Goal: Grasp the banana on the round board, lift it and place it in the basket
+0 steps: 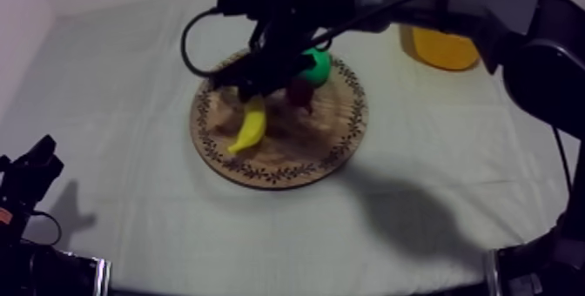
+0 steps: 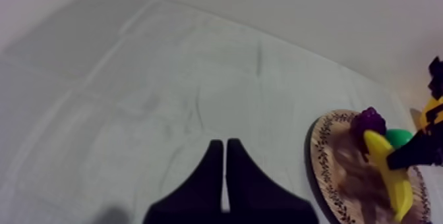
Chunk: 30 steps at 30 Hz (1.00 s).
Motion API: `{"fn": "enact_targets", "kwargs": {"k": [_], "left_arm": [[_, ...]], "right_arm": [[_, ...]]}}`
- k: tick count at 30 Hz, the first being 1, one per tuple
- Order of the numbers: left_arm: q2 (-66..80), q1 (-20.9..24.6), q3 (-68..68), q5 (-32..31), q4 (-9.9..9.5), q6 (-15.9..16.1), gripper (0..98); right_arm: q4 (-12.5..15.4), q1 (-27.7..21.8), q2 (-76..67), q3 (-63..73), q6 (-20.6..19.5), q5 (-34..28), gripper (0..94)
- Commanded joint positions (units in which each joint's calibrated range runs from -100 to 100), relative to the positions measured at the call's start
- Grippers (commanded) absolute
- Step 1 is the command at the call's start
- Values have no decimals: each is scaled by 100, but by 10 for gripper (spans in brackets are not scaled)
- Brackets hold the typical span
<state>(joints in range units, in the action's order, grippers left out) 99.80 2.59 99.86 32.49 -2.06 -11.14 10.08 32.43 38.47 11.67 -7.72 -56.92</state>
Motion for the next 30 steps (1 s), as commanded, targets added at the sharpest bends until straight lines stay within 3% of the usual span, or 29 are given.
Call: {"fn": "enact_targets", "kwargs": {"k": [1, 16, 30], "left_arm": [[3, -2, 3, 1, -1, -2, 1], [3, -2, 3, 1, -1, -2, 1], [3, -2, 3, 1, -1, -2, 1]], "right_arm": [[-70, -67, -177, 164, -38, -141, 205], [-228, -1020, -1819, -499, 85, -564, 190], [-325, -2603, -2177, -108, 246, -894, 200]]}}
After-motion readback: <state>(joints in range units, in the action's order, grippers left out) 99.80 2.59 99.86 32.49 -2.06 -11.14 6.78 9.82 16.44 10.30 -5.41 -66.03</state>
